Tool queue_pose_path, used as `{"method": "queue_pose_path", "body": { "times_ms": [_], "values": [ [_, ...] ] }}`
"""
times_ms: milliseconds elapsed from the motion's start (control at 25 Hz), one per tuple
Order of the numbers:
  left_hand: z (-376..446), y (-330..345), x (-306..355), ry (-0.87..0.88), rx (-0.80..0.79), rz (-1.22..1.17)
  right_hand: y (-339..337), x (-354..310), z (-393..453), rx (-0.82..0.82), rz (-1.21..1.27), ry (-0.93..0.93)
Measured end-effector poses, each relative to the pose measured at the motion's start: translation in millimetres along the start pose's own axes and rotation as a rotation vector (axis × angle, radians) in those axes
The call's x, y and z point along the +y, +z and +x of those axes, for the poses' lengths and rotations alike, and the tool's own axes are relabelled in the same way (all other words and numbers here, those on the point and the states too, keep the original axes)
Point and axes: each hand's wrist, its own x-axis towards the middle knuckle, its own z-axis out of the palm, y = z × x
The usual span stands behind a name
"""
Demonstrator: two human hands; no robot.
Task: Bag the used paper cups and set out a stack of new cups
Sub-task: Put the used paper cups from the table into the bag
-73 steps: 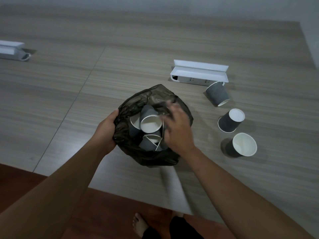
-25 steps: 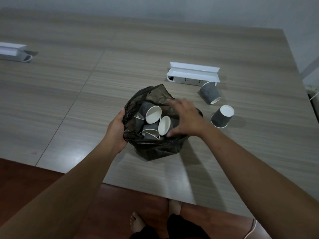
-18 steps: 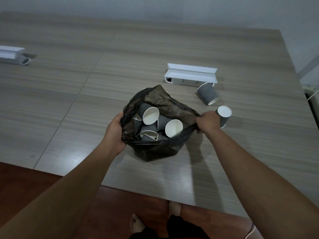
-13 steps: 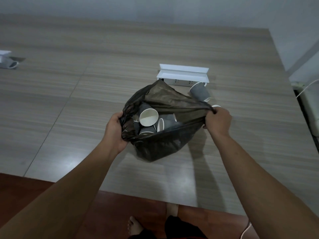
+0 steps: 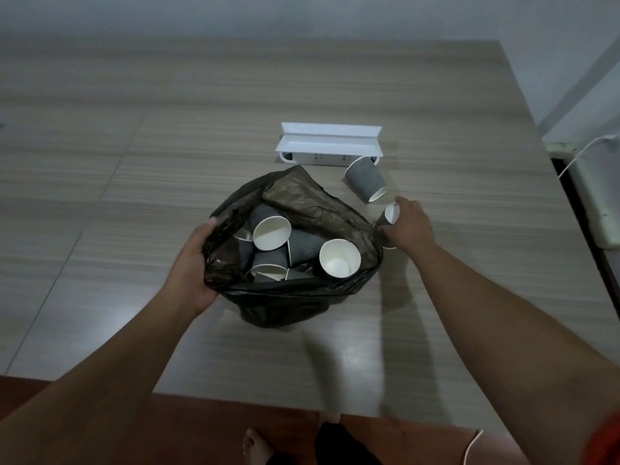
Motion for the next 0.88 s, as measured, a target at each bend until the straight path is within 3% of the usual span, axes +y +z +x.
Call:
{"method": "queue_pose_path", "body": {
  "times_ms": [160, 200, 280, 320, 400, 560, 760, 880],
  "values": [
    [7, -5, -1, -0.057, 0.149, 0.011, -24, -20, -24, 0.513, 0.397, 0.079],
    [8, -6, 1, -0.061, 0.173, 0.007, -29, -29, -36, 0.507, 0.547, 0.038],
    [11, -6, 2, -0.055, 0.203, 0.001, -27, -57, -63, 0.168, 0.858, -0.034],
    [12, -5, 3, -0.046, 0.21, 0.001, -16, -70, -74, -0.049, 0.886, -0.047],
    [13, -1, 5, -0.037, 0.216, -0.003, 15, -94, -89, -0.301, 0.685, -0.082],
    [17, 3, 7, -0.049, 0.234, 0.021, 61, -120, -98, -0.368, 0.48, -0.094],
    [19, 3, 9, -0.046, 0.207, 0.02, 78, -123, -86, -0.251, 0.167, -0.32],
    [16, 5, 12, -0.068, 0.158, 0.058, 57, -111, -54, -0.04, 0.159, -0.36]
  ]
}}
